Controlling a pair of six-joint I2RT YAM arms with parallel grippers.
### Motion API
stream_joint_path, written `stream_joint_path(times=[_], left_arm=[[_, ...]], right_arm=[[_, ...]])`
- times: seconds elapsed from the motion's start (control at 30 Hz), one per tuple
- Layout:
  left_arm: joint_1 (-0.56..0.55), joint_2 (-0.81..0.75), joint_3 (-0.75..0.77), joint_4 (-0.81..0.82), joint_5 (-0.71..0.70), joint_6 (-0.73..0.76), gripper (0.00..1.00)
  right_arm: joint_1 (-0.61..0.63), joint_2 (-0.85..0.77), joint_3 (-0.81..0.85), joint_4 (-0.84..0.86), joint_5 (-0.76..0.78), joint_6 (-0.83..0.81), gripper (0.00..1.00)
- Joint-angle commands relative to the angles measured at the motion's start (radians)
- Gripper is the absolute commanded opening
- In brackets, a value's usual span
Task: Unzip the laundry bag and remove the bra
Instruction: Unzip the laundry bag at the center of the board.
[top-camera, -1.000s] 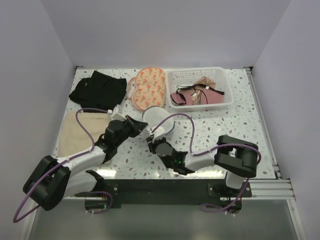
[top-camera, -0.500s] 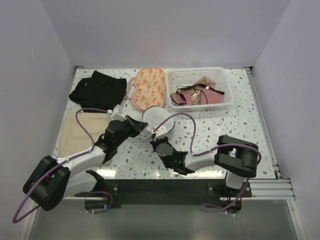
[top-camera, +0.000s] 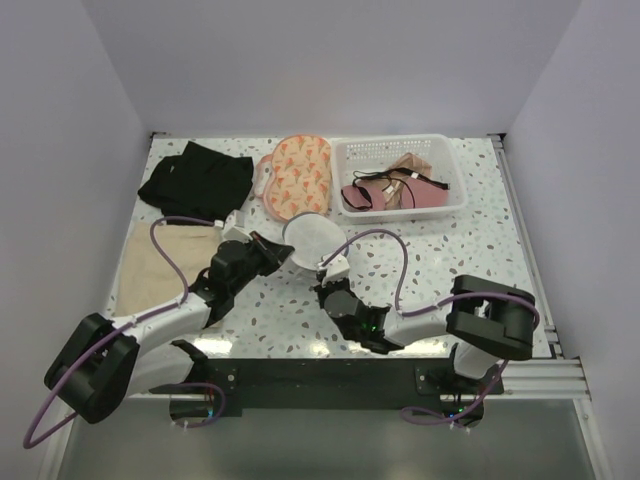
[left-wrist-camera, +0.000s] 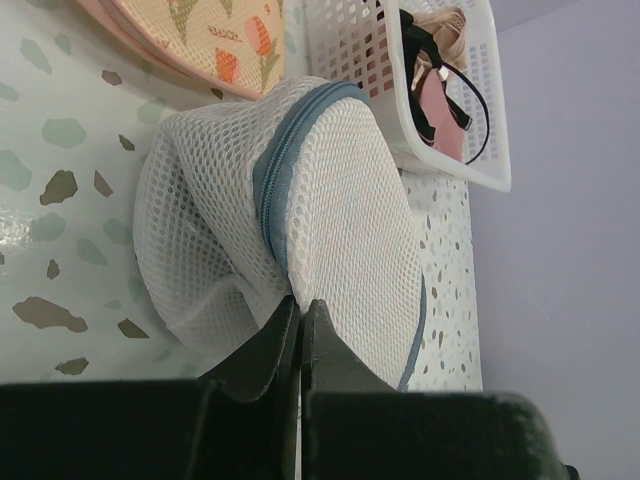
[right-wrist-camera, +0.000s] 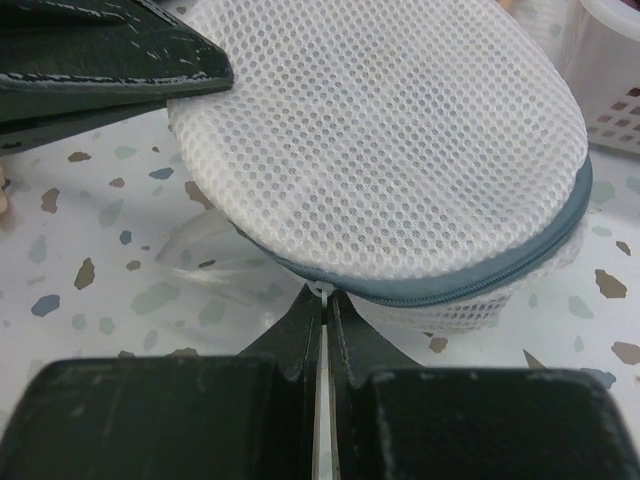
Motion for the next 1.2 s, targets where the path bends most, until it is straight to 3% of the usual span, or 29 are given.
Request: stream_joint_path(times=[0.0, 0.43, 0.77, 1.17], left_arm=[[-0.003, -0.030, 0.039, -0.009, -0.050, 0.052, 0.00], [-0.002, -0.013, 0.073, -0.029, -0.032, 0.124, 0.00], [-0.002, 0.137, 0.120, 0.040, 0.087, 0.227, 0.00], [-0.008, 0.312, 0.224, 0.028, 0.119, 0.320, 0.00]], right_arm=[[-0.002, -0.052, -0.029, -0.020, 0.122, 0.059, 0.00], [-0.004, -0.136, -0.074, -0.135, 0.164, 0.146, 0.00], [-0.004, -0.236, -0.085, -0.228, 0.128, 0.165, 0.00], [-0.002, -0.331, -0.083, -0.317, -0.060, 0.201, 0.00]])
